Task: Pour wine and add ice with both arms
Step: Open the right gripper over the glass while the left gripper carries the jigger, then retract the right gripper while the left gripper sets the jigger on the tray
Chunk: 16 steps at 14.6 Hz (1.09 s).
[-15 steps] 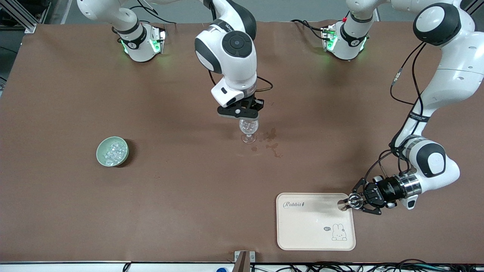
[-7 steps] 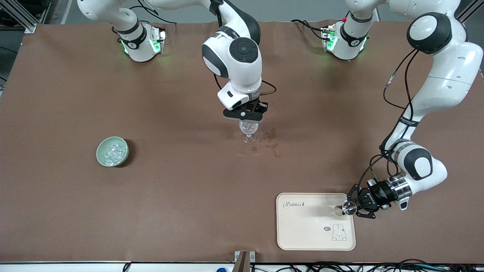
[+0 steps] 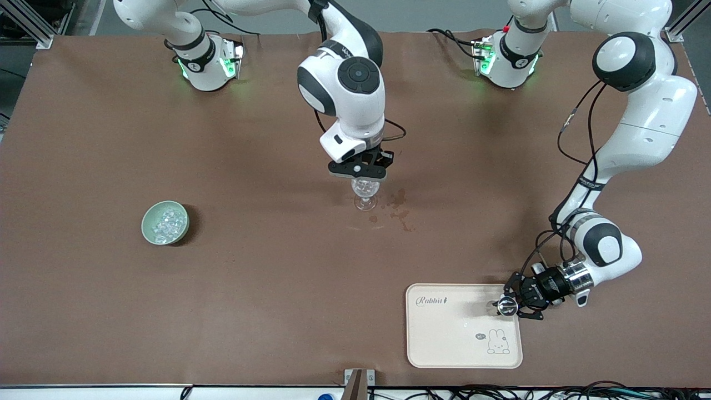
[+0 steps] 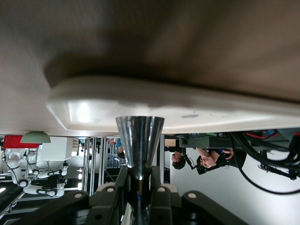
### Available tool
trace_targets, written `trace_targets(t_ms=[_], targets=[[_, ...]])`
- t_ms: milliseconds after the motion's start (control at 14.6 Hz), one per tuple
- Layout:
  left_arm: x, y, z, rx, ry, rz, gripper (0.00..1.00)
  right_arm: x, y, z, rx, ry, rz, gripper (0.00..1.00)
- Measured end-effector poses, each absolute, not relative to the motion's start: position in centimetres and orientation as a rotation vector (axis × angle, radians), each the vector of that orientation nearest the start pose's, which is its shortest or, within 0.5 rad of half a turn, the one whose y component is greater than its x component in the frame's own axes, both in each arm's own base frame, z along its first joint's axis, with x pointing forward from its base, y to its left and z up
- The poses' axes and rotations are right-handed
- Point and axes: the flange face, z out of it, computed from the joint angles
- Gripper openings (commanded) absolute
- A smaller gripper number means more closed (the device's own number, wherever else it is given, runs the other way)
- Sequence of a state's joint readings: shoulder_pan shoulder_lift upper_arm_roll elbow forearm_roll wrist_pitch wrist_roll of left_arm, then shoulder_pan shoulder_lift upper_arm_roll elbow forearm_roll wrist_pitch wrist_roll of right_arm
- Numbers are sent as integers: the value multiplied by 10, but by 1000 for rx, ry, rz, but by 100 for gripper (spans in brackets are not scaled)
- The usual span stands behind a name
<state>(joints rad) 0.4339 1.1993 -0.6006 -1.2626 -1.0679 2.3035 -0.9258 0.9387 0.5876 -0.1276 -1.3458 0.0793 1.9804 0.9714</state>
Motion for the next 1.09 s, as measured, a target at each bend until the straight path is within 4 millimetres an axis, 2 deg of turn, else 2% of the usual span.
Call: trace_targets(t_ms=[274,342,410,479,547,616,684,752,889,1094], targets=[[745,-20,104,1051,1622,-823,24,481,542,391,-3089,259,-45,37],[745,-21,104,1051,1622,-824,33,482,542,391,-3089,260,-47,38],[745,-21,104,1051,1622,-824,48,484,541,393,-3087,260,-53,39],[744,-21,104,1051,1622,-824,77,487,538,396,-3085,251,-62,44],[745,-21,104,1051,1622,-824,83,493,533,401,-3087,239,-72,53],[745,-20,105,1051,1622,-823,91,502,522,407,-3100,230,-76,72],[746,-20,105,1051,1621,-821,100,516,503,417,-3121,223,-74,88],[747,-19,109,1052,1617,-814,100,533,477,430,-3138,224,-78,98],[755,-14,128,1085,1595,-778,100,571,414,465,-3139,263,-118,100],[763,0,180,1274,1547,-701,100,608,317,515,-3111,341,-164,100]])
